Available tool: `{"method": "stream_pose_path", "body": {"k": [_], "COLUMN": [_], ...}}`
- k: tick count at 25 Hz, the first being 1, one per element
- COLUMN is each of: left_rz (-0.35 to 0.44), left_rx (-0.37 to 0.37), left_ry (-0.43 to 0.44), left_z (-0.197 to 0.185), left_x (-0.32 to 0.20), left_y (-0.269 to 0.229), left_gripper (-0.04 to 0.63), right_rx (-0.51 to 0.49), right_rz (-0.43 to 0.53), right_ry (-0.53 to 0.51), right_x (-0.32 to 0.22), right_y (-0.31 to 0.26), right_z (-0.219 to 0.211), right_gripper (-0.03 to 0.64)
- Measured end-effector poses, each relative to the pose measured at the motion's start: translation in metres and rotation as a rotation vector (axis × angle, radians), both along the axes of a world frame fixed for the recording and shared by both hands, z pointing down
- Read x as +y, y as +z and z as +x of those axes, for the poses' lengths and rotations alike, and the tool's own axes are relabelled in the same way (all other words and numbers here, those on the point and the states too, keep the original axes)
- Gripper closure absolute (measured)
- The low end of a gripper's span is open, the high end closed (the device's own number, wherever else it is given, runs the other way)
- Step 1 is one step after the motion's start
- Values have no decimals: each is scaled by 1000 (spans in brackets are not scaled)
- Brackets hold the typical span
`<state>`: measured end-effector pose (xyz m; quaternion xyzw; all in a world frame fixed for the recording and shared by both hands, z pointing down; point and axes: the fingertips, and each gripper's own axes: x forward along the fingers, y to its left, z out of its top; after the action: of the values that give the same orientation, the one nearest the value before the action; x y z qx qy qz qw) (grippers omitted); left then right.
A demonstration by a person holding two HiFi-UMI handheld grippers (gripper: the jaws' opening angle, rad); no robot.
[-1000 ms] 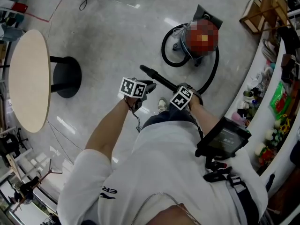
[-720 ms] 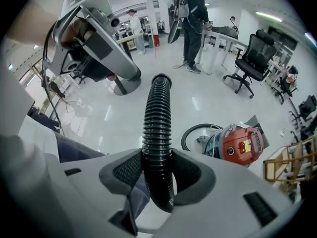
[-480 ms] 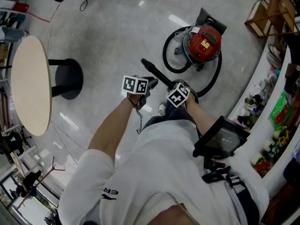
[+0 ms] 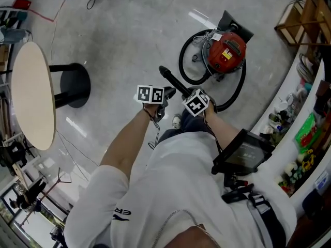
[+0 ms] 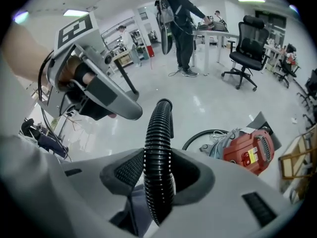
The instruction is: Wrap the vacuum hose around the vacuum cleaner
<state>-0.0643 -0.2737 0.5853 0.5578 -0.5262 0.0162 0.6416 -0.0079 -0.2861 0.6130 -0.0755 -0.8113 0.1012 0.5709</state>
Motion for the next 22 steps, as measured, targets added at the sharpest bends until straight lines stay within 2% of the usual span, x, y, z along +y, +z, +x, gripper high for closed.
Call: {"method": "stream_pose_path", "body": {"k": [6, 8, 10, 14, 17, 19, 22], "left_rz": [-3, -1, 20, 116, 201, 227, 227], "left_rx": [24, 47, 112, 319, 454, 485, 487], "left_ry": [-35, -57, -83, -151, -176, -156, -111], "left_z": [-11, -16, -16, -13, -20, -28, -42], "left_x": [-20, -27, -34, -61, -83, -95, -112], "left_y": [7, 17, 27, 42, 43, 44, 47], "left_gripper": [523, 523, 523, 509, 442, 423, 414], "right_rx": [-10, -24, -27, -21, -14, -14, -24], "right_rz": [-103, -112, -114, -130, -138, -145, -151], "right_ry": [76, 102, 125, 189, 233, 260, 287], "right_x": [-17, -28, -40, -62, -80, -89, -98], "right_y": [-2, -3, 0, 11, 21, 23, 20], "right_z": [-19, -28, -33, -40, -46, -53, -68], "right_gripper": [449, 449, 451, 451, 453, 453, 453]}}
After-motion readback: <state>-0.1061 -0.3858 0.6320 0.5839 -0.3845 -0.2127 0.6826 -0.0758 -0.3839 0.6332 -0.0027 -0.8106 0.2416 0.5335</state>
